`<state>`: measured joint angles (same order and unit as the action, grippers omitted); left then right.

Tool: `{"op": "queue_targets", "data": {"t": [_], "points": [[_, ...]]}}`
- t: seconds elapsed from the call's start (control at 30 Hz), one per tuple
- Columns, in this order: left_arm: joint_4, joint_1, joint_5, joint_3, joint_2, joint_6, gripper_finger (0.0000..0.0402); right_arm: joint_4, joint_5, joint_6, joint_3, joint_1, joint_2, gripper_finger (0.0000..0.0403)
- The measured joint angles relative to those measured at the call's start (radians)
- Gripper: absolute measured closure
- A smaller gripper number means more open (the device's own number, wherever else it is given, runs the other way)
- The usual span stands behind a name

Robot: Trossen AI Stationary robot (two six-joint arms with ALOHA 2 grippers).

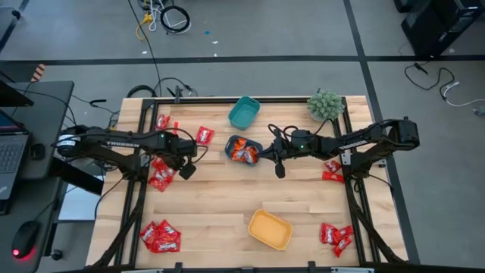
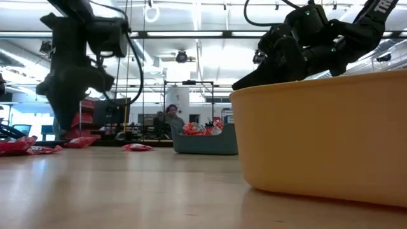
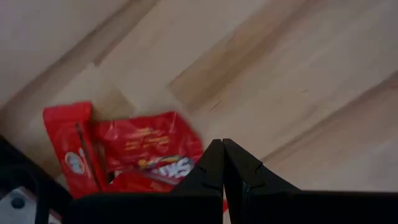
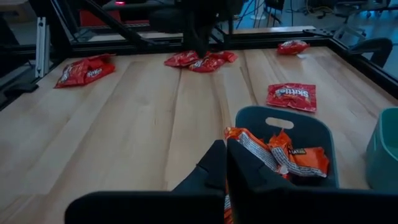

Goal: Sort candy
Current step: Move the red chocolate to the

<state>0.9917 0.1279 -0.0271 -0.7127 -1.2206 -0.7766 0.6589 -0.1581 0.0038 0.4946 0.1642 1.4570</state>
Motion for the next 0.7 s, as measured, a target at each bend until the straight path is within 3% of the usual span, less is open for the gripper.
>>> {"op": "queue_targets", "data": {"t": [0.17, 0.33, 0.57, 0.7], "points": [[-0.014, -0.059, 0.224, -0.057, 0.000, 0.202, 0.0401, 0.000, 0.003, 0.001, 0.000, 0.000, 0.000, 0.0402], [-0.015, -0.188, 0.346, -0.127, 0.000, 0.297, 0.0402, -0.001, 0.004, 0.002, 0.000, 0.000, 0.000, 0.0402], [-0.023, -0.435, 0.521, -0.134, -0.013, 0.090, 0.0402, -0.001, 0.006, 0.001, 0.000, 0.000, 0.000, 0.0402], [-0.084, -0.567, 0.548, -0.133, -0.053, -0.025, 0.0402, -0.002, 0.007, -0.004, 0.000, 0.000, 0.000, 0.0401]]}}
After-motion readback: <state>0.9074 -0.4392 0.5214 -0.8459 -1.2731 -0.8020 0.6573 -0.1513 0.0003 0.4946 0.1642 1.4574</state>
